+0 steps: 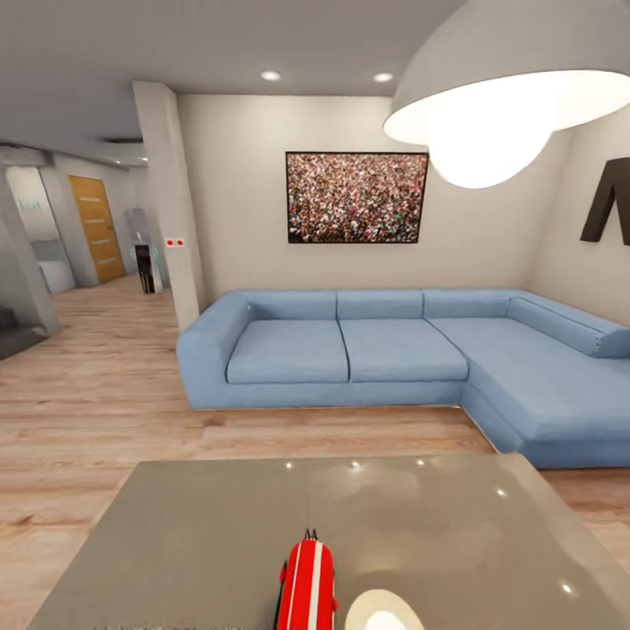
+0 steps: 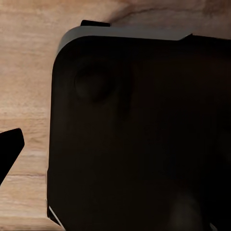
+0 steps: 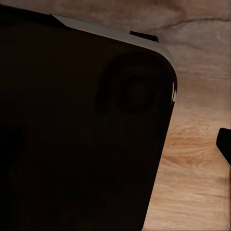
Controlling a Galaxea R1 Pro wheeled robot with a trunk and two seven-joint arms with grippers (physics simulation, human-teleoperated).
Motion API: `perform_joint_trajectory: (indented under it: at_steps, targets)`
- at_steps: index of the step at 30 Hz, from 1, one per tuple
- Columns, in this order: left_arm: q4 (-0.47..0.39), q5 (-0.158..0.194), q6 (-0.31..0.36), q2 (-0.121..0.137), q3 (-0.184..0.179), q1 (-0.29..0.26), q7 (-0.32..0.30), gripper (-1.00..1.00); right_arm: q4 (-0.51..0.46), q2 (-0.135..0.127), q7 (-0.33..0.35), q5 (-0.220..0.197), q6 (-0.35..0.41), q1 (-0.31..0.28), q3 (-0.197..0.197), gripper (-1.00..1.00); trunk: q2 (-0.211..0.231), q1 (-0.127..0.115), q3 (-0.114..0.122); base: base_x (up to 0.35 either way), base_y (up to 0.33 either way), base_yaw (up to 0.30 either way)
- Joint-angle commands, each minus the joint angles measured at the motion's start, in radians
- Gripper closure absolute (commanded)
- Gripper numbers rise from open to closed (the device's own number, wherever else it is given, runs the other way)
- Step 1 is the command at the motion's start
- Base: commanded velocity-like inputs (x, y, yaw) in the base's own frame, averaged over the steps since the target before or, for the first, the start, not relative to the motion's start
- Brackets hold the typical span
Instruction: Turn on the radio receiver that's on the table in the living room.
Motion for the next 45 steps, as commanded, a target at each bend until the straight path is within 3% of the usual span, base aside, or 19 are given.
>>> perform_joint_trajectory:
  at_steps: [1, 12, 31, 45]
  targets:
    - [0.000, 0.000, 0.000, 0.000, 0.000, 0.000, 0.000, -1.00, 0.000, 0.000, 0.000, 0.000, 0.000, 0.000, 0.000, -1.00, 0.000, 0.000, -0.001, 0.000, 0.000, 0.300]
    - [0.000, 0.000, 0.000, 0.000, 0.000, 0.000, 0.000, -1.00, 0.000, -0.001, 0.000, 0.001, -0.001, -0.001, 0.000, -1.00, 0.000, 0.000, -0.005, 0.000, 0.000, 0.255]
    - [0.000, 0.001, 0.000, -0.001, 0.000, 0.000, 0.007, -1.00, 0.000, -0.007, 0.000, -0.007, -0.003, -0.001, 0.000, -1.00, 0.000, 0.000, -0.006, 0.000, 0.000, 0.010]
    - [0.001, 0.001, 0.000, 0.000, 0.000, 0.000, 0.009, -1.00, 0.000, -0.009, 0.001, -0.009, 0.002, -0.001, 0.000, -1.00, 0.098, -0.054, 0.038, 0.000, 0.000, 0.000]
